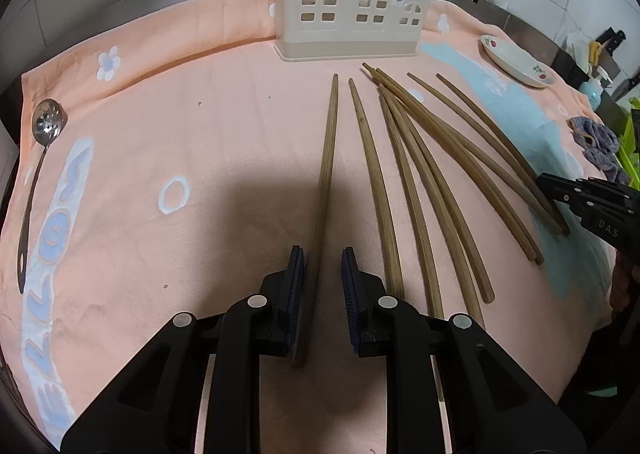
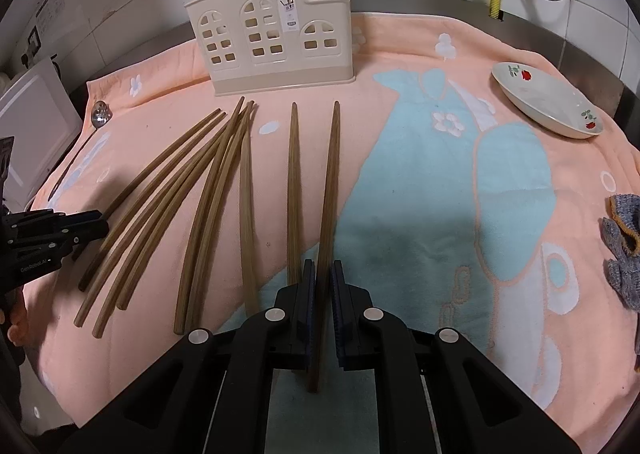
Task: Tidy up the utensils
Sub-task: 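Lift the held chopstick with the left tool toward the white holder while the right tool carries its own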
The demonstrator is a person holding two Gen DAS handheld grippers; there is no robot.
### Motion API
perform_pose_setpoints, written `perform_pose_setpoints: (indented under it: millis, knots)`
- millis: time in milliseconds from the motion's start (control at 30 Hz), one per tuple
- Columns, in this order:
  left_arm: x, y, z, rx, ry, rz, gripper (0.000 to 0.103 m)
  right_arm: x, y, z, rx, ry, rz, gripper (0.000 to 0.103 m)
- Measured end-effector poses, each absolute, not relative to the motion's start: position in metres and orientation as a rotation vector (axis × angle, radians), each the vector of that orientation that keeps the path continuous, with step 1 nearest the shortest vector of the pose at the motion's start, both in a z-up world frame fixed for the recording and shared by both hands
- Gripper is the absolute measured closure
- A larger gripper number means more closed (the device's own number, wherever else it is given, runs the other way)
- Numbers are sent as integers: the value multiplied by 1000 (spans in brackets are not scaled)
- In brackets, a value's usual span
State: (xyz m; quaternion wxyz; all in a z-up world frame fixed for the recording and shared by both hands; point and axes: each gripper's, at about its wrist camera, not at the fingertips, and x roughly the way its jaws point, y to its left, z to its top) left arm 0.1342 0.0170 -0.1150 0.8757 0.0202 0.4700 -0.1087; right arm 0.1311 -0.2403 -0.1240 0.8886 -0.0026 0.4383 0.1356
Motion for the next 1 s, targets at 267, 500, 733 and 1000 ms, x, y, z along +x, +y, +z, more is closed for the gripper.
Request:
perform_pose_setpoints:
  millis: [267, 500, 733, 1000]
  knots:
    - [132, 15, -111, 61, 968, -213, 98, 128, -240, -122, -2, 887, 274, 96]
    - [124, 14, -85, 47, 898, -227, 98, 119, -236, -92, -51, 788, 265, 96]
    - [122, 11, -48, 34, 806, -253, 98, 119, -234, -45, -89, 651, 272, 96]
    - [148, 5, -6, 39, 734, -276, 98, 141, -228, 6, -122, 567, 332, 96]
